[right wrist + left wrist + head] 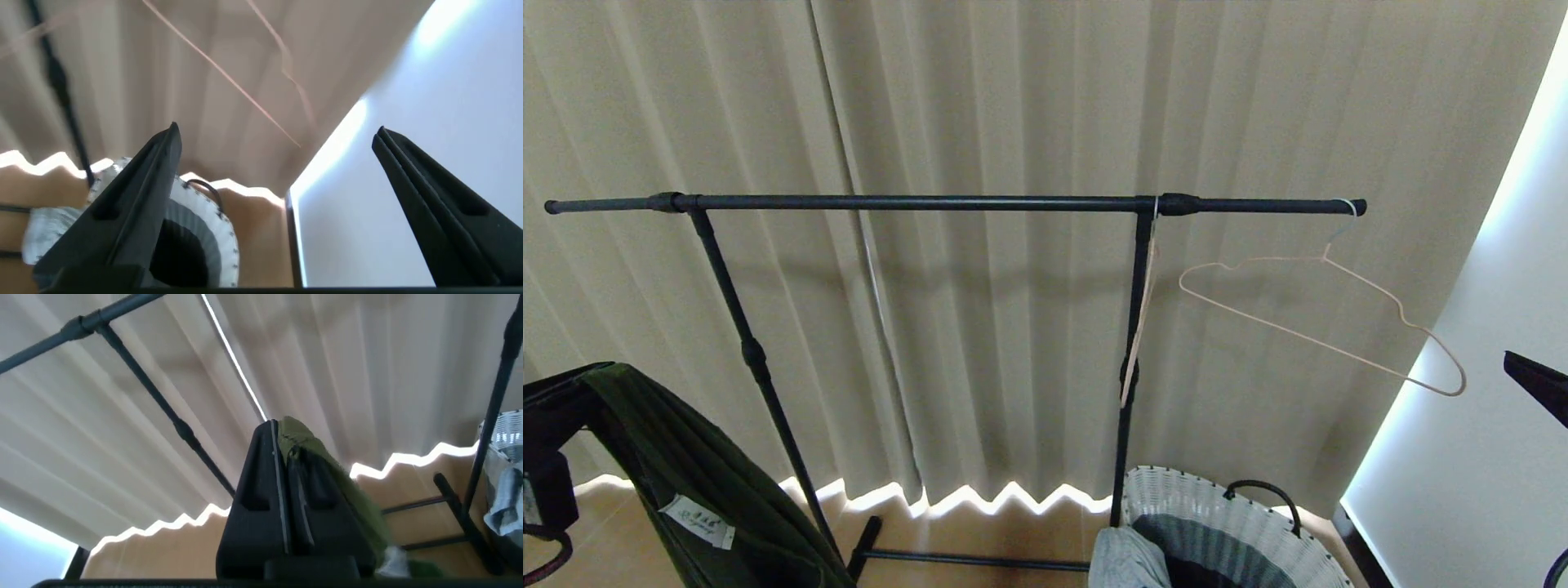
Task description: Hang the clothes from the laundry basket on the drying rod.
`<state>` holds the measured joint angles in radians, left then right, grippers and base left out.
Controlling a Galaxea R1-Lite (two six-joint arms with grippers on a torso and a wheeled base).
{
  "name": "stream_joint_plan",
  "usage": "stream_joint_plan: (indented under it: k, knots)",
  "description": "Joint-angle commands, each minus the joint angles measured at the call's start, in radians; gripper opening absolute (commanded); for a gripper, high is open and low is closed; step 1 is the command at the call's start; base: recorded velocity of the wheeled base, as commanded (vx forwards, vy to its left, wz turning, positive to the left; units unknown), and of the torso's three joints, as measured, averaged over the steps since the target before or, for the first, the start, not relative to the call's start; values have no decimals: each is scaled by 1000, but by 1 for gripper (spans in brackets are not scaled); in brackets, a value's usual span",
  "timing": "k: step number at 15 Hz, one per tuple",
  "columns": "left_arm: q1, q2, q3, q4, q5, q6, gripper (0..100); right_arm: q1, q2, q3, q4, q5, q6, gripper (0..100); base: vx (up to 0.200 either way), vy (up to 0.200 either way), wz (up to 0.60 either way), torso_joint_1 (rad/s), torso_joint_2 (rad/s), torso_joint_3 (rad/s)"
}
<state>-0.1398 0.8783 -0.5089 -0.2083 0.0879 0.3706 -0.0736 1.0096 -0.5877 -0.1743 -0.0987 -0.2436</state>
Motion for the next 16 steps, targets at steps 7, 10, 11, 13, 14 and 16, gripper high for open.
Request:
stream_joint_plan:
  k: [7,10,11,13,14,16]
  knots:
    - [2,-1,-2,0,1,-6,0,-41,9,0,-4,1,0,100,0,0,0,0,0,0]
    - [-1,-1,-3,0,1,-4,0,-41,14,-1,-4,1,0,100,133,0,0,0,2,2]
    - [-1,-1,-3,0,1,-4,0,-41,14,-4,-4,2,0,100,200,0,0,-7,-2,2]
    - [-1,-1,-3,-2,1,-4,0,-41,15,-6,-2,1,0,100,200,0,0,-2,5,5]
    - [-1,-1,-2,0,1,-4,0,-41,15,-8,-2,1,0,100,200,0,0,17,2,-7]
    - [-3,1,1,-2,1,-2,0,-41,21,-11,-4,1,0,100,200,0,0,5,5,0]
